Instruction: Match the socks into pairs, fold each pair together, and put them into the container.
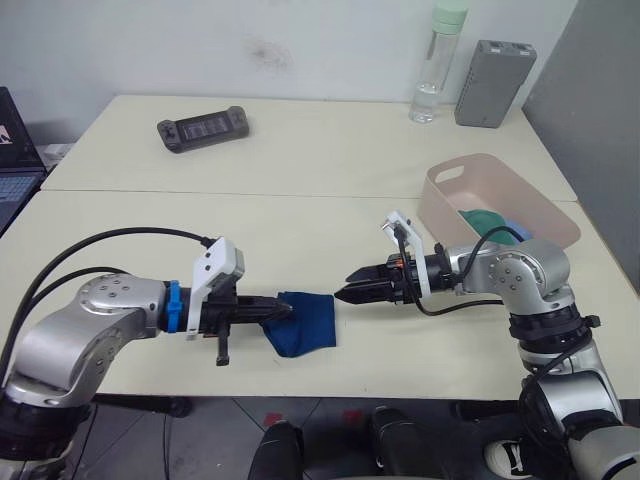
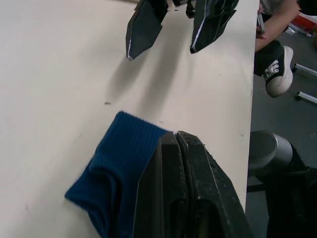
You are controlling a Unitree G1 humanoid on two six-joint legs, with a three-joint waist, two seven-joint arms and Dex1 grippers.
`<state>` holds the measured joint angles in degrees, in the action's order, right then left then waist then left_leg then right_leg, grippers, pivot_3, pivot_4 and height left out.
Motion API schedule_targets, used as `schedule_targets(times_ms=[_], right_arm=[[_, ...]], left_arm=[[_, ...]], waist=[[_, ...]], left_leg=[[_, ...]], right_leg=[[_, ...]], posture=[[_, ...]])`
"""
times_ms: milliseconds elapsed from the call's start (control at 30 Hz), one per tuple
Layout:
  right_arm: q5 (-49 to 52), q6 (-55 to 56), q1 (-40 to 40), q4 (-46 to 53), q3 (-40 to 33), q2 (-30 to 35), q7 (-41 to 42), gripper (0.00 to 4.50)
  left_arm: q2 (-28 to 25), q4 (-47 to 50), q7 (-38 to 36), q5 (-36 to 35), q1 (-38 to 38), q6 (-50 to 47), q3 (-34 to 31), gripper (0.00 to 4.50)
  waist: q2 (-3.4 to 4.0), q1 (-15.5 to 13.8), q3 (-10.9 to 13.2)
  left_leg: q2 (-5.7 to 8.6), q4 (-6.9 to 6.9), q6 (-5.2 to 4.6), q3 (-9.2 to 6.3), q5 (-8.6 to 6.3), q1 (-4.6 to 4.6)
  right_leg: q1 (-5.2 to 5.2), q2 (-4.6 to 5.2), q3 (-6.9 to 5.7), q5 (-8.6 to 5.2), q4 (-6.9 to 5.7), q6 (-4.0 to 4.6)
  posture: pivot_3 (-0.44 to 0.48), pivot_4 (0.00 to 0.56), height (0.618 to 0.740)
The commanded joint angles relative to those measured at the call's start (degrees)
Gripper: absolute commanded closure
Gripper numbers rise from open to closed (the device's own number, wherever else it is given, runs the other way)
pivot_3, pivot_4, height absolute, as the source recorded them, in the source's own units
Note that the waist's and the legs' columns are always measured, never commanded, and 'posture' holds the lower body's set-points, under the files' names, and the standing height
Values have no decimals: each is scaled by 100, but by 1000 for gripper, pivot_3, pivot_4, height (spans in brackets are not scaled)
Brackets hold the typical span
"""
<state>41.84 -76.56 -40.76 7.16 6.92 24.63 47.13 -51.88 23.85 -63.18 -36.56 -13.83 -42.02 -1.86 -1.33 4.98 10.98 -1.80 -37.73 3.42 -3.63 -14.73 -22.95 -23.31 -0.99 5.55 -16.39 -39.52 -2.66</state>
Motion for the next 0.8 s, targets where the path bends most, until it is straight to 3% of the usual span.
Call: schedule_targets(times_ms=[33,167,333,533,800], right_arm=[[53,121,133,256,-15,81,-26,695],[78,-10,228,369,93,33,-134,695],[-16,-124,384,274,387,-8,-271,695],[-193,-164,379,-215,723,-277,-475,695],[-279,-351,94,-1145,542,-1230,-843,695]], left_arm=[[38,-162,27,607,27,500,481,4500],[-185,-663,-77,1420,216,1233,843,4500],[-289,-1074,-89,1892,485,1749,906,4500],[10,-1207,38,2005,621,1871,968,4500],[99,-1174,97,2044,666,1866,905,4500]], waist=[[0,-5,0],[0,4,0],[0,-18,0],[0,-29,0],[2,-18,-2]], left_leg=[[1,0,0,1,0,0],[4,0,0,6,0,0],[2,2,0,3,0,-1],[4,1,0,5,0,0],[2,1,0,3,0,6]], right_leg=[[1,0,1,0,2,0],[0,3,7,1,4,2],[-1,3,3,-1,7,0],[3,6,4,-1,9,-2],[6,4,3,-1,4,-2]], posture=[[0,150,740],[0,150,740],[0,150,740],[0,150,740],[0,150,740]])
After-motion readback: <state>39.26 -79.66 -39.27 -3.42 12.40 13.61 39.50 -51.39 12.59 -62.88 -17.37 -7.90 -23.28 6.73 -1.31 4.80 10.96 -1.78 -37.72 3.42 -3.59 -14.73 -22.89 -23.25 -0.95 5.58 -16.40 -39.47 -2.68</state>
